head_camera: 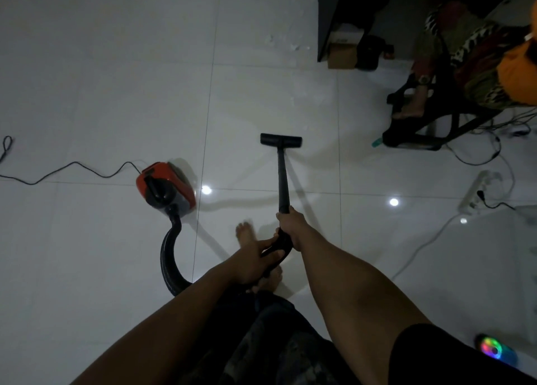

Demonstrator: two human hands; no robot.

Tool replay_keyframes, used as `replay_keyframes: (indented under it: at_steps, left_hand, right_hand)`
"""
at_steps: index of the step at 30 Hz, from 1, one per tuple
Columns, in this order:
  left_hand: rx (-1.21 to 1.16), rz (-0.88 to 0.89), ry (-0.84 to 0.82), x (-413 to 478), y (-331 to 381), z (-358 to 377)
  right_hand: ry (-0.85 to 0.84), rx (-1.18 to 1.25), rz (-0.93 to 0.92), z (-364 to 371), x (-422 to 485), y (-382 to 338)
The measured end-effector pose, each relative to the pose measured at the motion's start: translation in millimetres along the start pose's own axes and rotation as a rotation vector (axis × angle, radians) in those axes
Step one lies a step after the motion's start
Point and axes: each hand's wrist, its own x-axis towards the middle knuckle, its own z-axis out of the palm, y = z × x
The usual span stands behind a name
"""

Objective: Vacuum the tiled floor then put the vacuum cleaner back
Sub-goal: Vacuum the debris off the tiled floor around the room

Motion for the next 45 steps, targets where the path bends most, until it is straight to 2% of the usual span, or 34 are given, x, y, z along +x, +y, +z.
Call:
replay_keyframes:
  at_steps: [9, 19, 24, 30, 35, 45]
  left_hand:
    - [0.028, -0.007, -0.010, 83.5, 70.3, -91.6]
    - [0.014, -0.014, -0.029, 150.5, 155.7, -181.5]
    - [0.010, -0.003, 0.044, 192.5, 207.4, -224.0]
    - [0.031, -0.029, 0.035, 245.9, 271.9, -275.6]
    - [0.111, -0.008, 0.090, 287.1, 307.6, -307.5]
    - [0.026, 0.003, 0.078, 345.3, 356.6, -398.3]
  right_hand:
    - [0.046, -0.196, -0.075, -9.8, 63.0, -132.7]
    - [0.049, -0.191, -0.047, -27.2, 110.2, -258.1]
    - [0.010, -0.094, -0.026, -37.5, 138.5, -330.1]
    - [-0.002, -0.082, -0.028, -59.3, 177.4, -416.0]
    - [0.004, -0.136, -0.034, -71.8, 206.3, -481.8]
    - [0.000, -0.232, -0.060, -56.3, 255.7, -597.4]
